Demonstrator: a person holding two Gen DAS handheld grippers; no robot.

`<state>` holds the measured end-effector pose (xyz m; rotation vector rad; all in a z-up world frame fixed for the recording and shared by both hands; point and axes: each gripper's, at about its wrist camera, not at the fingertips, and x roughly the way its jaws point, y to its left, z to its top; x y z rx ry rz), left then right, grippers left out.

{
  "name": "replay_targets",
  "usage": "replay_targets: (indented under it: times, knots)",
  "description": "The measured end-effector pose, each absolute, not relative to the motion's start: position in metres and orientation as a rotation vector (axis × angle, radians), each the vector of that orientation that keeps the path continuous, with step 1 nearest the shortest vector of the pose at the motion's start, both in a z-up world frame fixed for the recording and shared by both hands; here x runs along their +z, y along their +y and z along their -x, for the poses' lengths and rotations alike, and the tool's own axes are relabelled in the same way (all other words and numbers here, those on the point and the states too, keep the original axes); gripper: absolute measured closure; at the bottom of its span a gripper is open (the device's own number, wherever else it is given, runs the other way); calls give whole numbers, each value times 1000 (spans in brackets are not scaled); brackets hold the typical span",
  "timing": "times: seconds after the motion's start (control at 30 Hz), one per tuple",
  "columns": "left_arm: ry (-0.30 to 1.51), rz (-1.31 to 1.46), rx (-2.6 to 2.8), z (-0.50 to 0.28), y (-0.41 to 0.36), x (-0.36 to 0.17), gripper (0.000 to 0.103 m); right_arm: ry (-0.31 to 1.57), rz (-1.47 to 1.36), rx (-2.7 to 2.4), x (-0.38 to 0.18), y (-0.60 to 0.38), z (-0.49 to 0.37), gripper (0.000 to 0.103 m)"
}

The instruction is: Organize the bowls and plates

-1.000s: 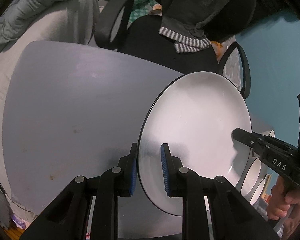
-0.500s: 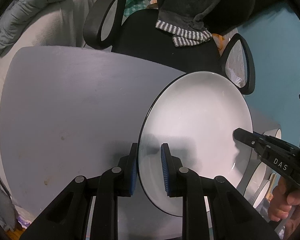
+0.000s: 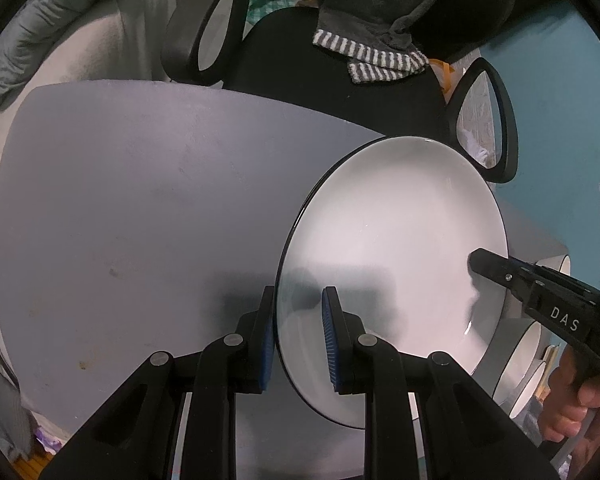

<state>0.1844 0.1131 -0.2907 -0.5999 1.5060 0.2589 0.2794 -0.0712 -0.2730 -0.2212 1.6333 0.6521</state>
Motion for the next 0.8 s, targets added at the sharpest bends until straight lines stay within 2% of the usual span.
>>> replay_targets:
  times: [0.2,0.47,0.8]
  knots:
    - [1513,601,268,-186,113,-292,82,1659,218,631,-273,-69,-281,86]
    - [1528,592,280,-191,110,-294,81,1716,232,558,-274,-57,-280,63]
    - [1519,581,272,-194,108,-289,81,1761,252,528,-268,-58,-281,56]
